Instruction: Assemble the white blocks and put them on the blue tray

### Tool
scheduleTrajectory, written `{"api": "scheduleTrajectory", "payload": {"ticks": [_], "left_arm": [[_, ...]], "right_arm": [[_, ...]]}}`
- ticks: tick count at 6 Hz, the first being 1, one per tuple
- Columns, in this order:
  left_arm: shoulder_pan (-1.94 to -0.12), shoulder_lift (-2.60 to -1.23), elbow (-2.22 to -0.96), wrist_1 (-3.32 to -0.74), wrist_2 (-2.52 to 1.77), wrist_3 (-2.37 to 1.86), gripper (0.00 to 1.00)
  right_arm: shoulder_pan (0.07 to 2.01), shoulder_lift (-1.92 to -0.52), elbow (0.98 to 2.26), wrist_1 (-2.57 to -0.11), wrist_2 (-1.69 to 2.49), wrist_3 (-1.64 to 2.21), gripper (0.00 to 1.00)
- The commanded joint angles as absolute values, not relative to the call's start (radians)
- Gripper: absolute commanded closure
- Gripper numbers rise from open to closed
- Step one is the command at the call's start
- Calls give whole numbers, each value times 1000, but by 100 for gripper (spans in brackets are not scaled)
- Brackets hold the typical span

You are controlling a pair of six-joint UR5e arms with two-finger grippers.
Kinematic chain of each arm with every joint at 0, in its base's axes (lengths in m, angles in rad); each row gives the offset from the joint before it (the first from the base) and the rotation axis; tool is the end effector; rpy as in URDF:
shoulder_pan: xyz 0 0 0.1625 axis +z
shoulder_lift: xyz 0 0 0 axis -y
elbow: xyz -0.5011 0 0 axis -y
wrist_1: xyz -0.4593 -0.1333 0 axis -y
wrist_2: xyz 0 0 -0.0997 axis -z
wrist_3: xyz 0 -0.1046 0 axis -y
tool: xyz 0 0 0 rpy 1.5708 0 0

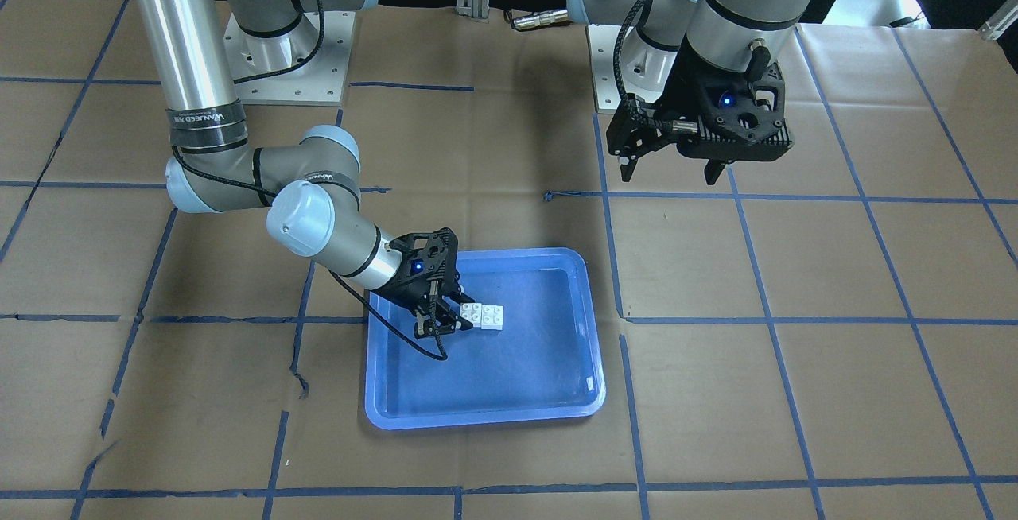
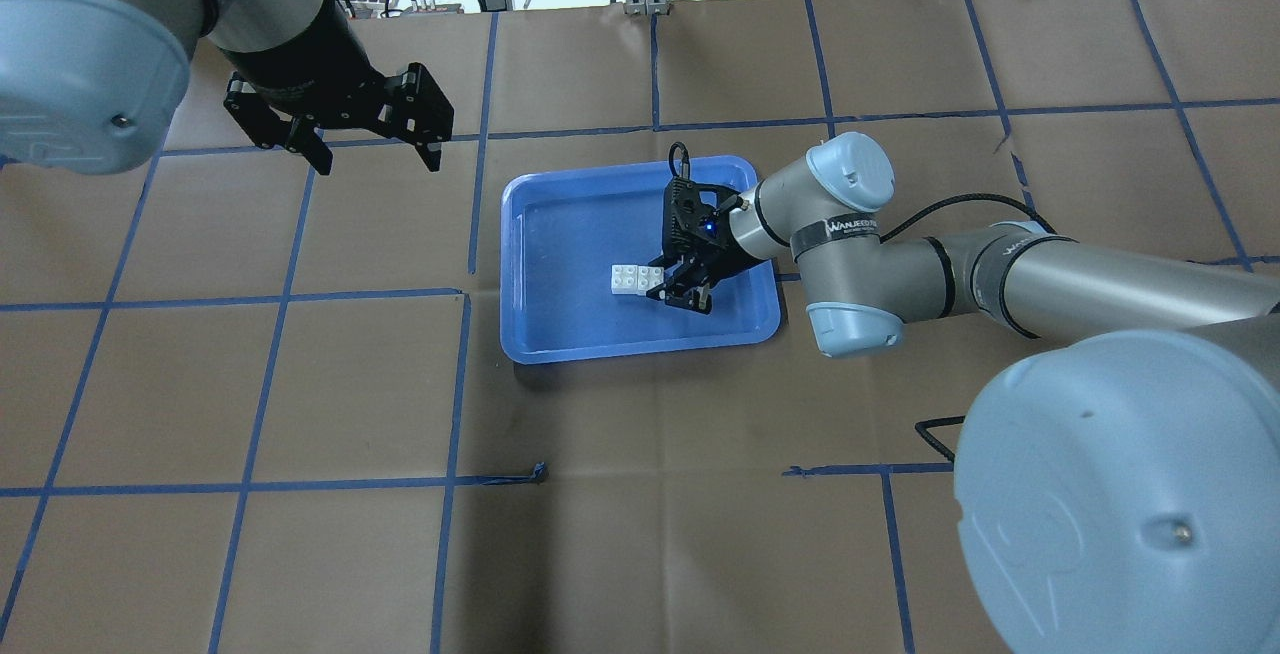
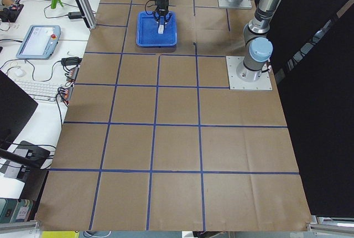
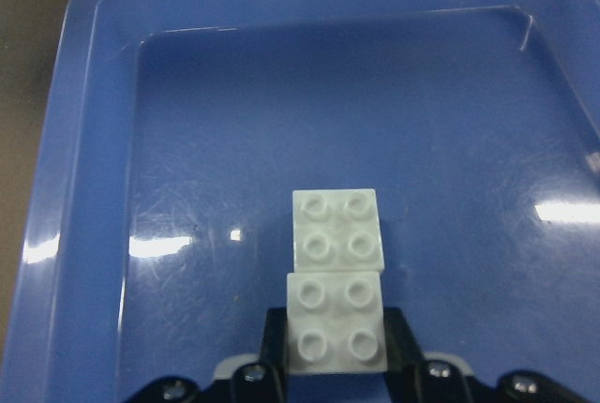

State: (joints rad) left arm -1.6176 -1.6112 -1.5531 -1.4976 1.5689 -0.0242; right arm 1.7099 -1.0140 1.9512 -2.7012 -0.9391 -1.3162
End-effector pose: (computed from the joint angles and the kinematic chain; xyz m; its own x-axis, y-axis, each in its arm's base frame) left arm -0.1607 -0.5774 0.5533 -0.9997 0.0227 0.0031 0.0225 0.9985 -0.0504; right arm 0.2834 -0.6175 0.1541 -0.0656 -0.9970 0.0399 -0.7925 0.0278 -0.6092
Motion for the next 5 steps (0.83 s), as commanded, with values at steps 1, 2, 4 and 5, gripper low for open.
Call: {"api": "scheduleTrajectory", "payload": {"ticks": [1, 2, 4, 5], "left_arm": [[-1615, -1608, -1552, -1497, 1572, -23, 1], [-1617, -1606, -1552, -1497, 1569, -23, 1], [-1614, -1605, -1552, -1497, 1572, -23, 1], [-1615, -1605, -1552, -1497, 1571, -23, 1]], "right_arm": [[1710, -1012, 1951, -2701, -939, -1315, 73], [1710, -1012, 1951, -2703, -937, -1316, 73], [1710, -1011, 1950, -2718, -937, -1316, 73], [1710, -1011, 1951, -2718, -937, -1316, 73]]}}
